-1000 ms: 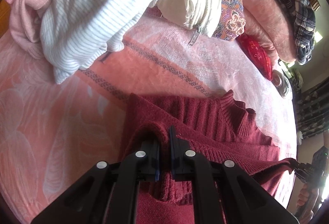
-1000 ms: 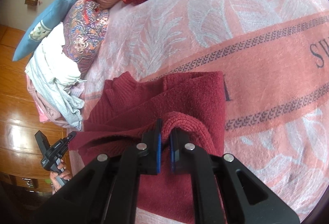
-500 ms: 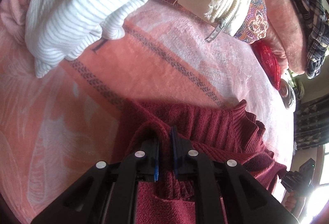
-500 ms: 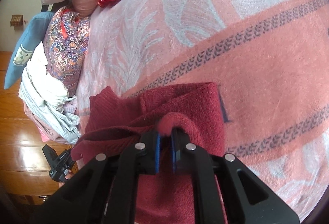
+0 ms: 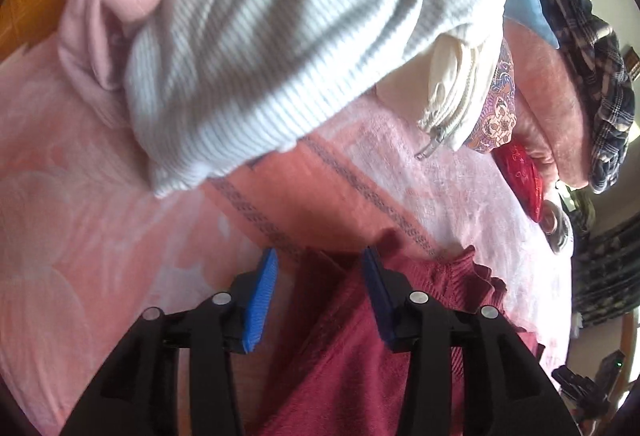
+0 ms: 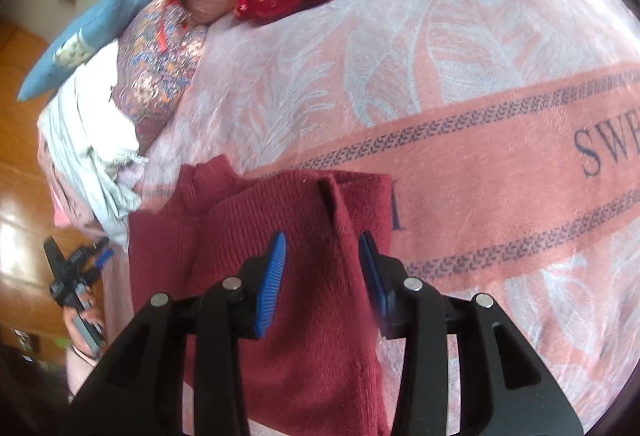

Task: Fold small clothes

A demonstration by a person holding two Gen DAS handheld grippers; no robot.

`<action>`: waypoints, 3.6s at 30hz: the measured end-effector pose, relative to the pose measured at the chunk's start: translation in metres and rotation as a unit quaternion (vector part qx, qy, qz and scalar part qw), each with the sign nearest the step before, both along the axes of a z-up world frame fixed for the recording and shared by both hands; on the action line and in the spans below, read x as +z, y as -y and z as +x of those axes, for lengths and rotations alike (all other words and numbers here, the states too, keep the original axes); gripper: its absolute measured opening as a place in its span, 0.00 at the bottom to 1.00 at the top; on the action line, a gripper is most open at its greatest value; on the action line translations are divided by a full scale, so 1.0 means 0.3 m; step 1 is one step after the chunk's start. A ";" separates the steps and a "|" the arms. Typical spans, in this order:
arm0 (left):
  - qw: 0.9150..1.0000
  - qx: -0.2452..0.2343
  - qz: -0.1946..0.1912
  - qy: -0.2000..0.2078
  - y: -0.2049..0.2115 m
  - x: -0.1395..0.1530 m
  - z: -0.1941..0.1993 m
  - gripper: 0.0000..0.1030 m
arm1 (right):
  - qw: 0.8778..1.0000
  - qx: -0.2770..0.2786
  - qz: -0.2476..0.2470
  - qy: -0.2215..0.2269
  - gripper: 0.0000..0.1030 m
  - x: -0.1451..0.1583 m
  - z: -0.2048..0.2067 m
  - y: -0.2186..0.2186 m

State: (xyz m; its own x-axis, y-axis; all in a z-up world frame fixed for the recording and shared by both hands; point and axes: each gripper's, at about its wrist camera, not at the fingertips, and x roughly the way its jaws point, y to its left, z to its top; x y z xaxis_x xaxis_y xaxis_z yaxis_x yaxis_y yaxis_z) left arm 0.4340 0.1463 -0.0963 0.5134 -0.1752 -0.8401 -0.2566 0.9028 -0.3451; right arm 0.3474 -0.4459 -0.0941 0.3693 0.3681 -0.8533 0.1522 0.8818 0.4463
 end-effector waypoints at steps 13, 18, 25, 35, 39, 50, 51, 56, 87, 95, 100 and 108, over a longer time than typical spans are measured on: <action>0.980 -0.144 0.138 -0.011 0.330 -0.073 0.098 0.66 | 0.996 0.052 -0.070 -0.036 0.70 -0.122 0.163 -0.117; 0.969 -0.166 0.180 -0.045 0.420 -0.168 0.125 0.63 | 0.987 0.103 -0.116 -0.043 0.45 -0.169 0.191 -0.202; 0.964 -0.155 0.211 -0.042 0.441 -0.191 0.120 0.07 | 0.990 0.099 -0.105 0.010 0.05 -0.095 0.161 -0.178; 0.970 -0.106 0.214 -0.047 0.370 -0.216 0.115 0.07 | 0.995 0.019 -0.089 -0.036 0.08 -0.227 0.158 -0.080; 0.973 -0.111 0.200 -0.044 0.351 -0.173 0.083 0.19 | 0.996 0.019 -0.086 -0.025 0.27 -0.182 0.117 -0.070; 0.971 -0.144 0.187 -0.046 0.194 -0.135 -0.334 0.60 | 0.991 0.105 -0.086 -0.014 0.45 -0.089 -0.356 -0.094; 0.971 -0.147 0.183 -0.049 0.185 -0.142 -0.368 0.61 | 0.990 0.109 -0.083 -0.016 0.46 -0.095 -0.391 -0.099; 0.976 -0.143 0.158 -0.049 0.160 -0.168 -0.462 0.57 | 0.990 0.117 -0.063 -0.040 0.46 -0.167 -0.490 -0.137; 0.974 -0.171 0.125 -0.077 0.169 -0.211 -0.516 0.19 | 0.994 0.081 -0.055 -0.056 0.09 -0.240 -0.525 -0.114; 0.977 -0.143 0.138 -0.073 0.173 -0.153 -0.570 0.51 | 0.993 0.082 -0.081 -0.039 0.24 -0.177 -0.532 -0.149; 0.973 -0.157 0.163 -0.043 0.248 -0.050 -0.667 0.57 | 0.993 0.079 -0.084 -0.015 0.34 -0.097 -0.565 -0.170; 0.969 -0.183 0.165 -0.007 0.343 0.078 -0.756 0.57 | 0.993 0.072 -0.092 -0.017 0.42 -0.065 -0.572 -0.158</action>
